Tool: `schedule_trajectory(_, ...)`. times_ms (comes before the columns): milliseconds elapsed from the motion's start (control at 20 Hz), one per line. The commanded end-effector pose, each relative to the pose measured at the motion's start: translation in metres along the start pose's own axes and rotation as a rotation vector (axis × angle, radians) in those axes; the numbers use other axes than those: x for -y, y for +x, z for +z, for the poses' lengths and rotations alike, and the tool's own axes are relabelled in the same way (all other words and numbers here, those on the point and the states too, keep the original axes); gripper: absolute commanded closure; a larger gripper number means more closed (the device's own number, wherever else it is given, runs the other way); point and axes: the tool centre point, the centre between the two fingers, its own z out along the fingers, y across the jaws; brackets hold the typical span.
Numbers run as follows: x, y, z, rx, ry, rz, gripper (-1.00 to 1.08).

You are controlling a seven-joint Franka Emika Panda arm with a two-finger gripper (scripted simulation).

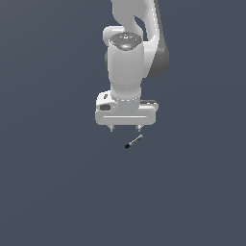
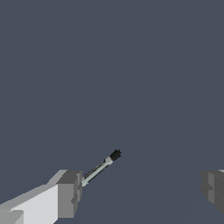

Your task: Pick up the object and move it to a goal position.

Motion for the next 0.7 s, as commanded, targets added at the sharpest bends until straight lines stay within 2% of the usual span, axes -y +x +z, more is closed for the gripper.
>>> schedule_trajectory(0, 0.0000, 0.0000, 0.0000, 0.000, 0.000, 0.000, -0.92)
schedule_trajectory(650, -0.0031, 0.0074, -0.0044, -0.005, 0.024, 0.017, -0.92)
